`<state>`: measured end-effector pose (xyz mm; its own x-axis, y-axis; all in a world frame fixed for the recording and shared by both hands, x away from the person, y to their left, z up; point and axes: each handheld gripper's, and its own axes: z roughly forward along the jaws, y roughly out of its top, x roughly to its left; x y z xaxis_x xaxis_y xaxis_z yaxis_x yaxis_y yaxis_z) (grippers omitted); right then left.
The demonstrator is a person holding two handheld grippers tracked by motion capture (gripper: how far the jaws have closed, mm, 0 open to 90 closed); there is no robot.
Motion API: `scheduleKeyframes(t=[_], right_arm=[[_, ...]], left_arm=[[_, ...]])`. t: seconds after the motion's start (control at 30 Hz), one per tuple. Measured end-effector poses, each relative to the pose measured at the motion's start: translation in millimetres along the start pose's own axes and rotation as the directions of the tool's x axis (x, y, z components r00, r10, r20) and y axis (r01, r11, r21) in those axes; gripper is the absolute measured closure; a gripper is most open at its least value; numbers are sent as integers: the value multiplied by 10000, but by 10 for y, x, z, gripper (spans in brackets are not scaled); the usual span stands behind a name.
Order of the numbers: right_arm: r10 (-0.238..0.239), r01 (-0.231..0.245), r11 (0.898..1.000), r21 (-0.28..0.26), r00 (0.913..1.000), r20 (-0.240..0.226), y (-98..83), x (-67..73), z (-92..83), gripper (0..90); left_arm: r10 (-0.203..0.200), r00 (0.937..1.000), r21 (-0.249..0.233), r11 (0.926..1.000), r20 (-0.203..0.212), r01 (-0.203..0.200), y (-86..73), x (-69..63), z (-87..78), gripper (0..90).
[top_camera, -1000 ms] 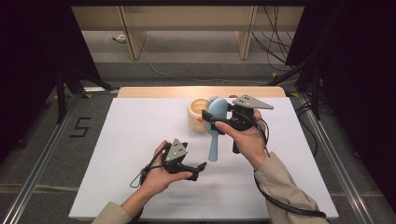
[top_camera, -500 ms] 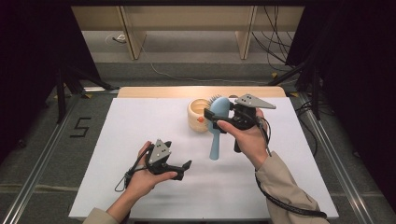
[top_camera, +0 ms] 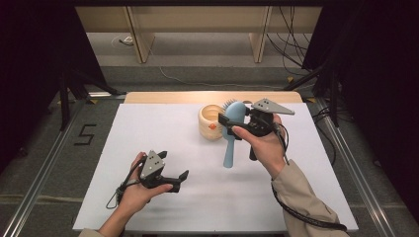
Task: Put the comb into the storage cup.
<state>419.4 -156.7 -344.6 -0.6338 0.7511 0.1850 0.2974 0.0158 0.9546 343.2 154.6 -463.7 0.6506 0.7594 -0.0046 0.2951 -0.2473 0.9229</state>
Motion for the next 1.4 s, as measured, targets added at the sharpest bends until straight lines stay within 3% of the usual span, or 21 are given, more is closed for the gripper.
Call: scheduleKeyframes(t=[0.8, 1.4], right_arm=[[-30, 36, 9999, -141, 9993, 379, 10, -71, -32, 206], [-87, 110, 9992, -383, 9982, 593, 77, -154, -24, 206]], left_arm=[[-514, 9963, -134, 9986, -692, 506, -145, 236, -211, 31], [-264, 9946, -389, 9990, -1005, 226, -166, 237, -261, 38]])
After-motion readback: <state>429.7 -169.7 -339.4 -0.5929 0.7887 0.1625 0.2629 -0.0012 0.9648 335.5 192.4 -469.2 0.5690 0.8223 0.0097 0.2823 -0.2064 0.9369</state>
